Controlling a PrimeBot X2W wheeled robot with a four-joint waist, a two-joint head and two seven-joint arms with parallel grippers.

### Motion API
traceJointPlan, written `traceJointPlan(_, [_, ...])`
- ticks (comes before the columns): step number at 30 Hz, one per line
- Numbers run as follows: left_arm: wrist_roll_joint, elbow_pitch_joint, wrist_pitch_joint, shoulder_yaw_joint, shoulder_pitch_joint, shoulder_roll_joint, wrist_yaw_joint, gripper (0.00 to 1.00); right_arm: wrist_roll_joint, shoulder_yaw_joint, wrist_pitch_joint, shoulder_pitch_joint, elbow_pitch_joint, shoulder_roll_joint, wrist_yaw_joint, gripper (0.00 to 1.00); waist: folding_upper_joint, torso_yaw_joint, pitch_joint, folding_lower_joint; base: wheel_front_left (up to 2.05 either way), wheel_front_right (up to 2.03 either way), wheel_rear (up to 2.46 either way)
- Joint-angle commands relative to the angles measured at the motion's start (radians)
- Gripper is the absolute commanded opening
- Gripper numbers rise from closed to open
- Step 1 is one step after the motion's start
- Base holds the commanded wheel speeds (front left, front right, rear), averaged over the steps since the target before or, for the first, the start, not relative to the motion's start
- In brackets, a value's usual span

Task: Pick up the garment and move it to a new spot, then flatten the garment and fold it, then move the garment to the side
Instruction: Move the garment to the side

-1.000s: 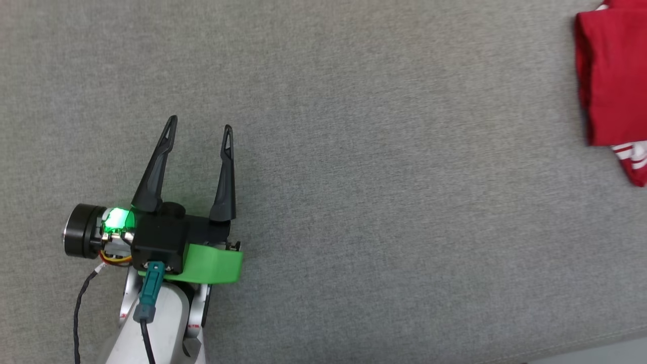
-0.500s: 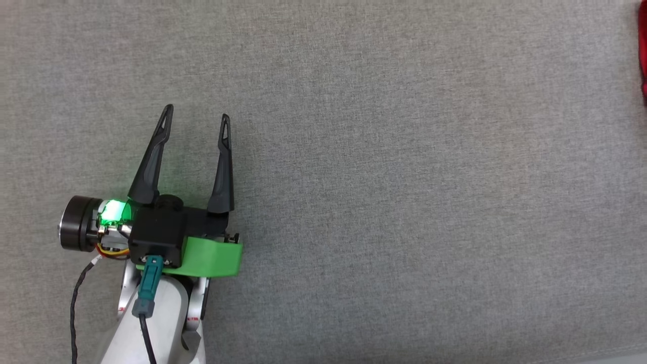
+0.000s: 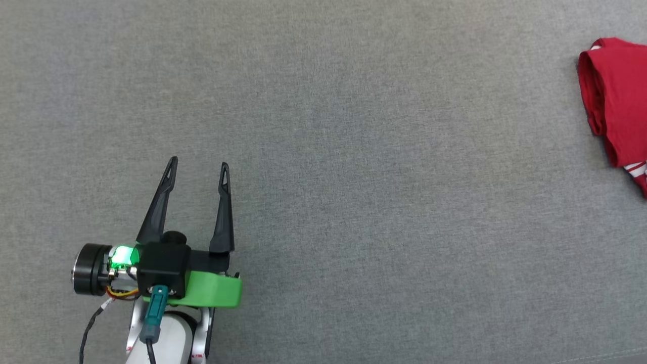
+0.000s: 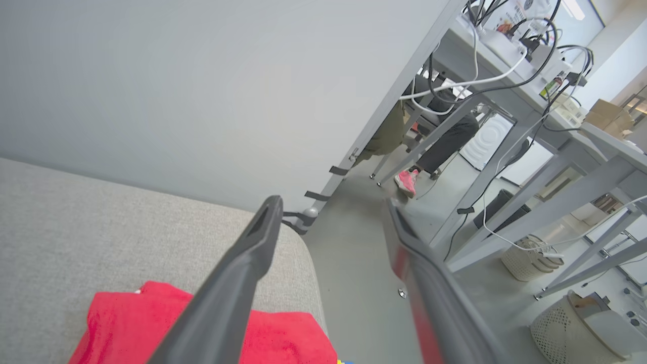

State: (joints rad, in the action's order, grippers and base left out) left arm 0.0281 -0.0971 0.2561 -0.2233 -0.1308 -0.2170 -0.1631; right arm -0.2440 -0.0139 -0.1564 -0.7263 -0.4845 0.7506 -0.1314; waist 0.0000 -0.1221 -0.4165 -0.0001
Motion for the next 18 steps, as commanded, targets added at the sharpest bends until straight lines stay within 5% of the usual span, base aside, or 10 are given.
traceJointPlan(1, [0.006,0.003,0.006,0.008,0.019,0.005,-0.006,1.0,0.022,-0.024,-0.03,0.029,0.044,-0.043,0.001,1.0,0.0,0.029,0.091,0.0001,0.0,0.0,0.0])
traceJointPlan(11, [0.015,0.031,0.006,0.04,0.085,0.03,-0.009,1.0,0.206,-0.128,-0.1,0.244,0.401,-0.409,0.001,1.0,0.0,0.109,0.196,0.0001,0.0,0.0,0.0])
traceJointPlan(18, [0.022,0.05,0.006,0.07,0.13,0.044,-0.006,1.0,0.21,-0.081,-0.105,0.413,0.491,-0.58,0.001,1.0,0.0,0.151,0.258,0.0001,0.0,0.0,0.0])
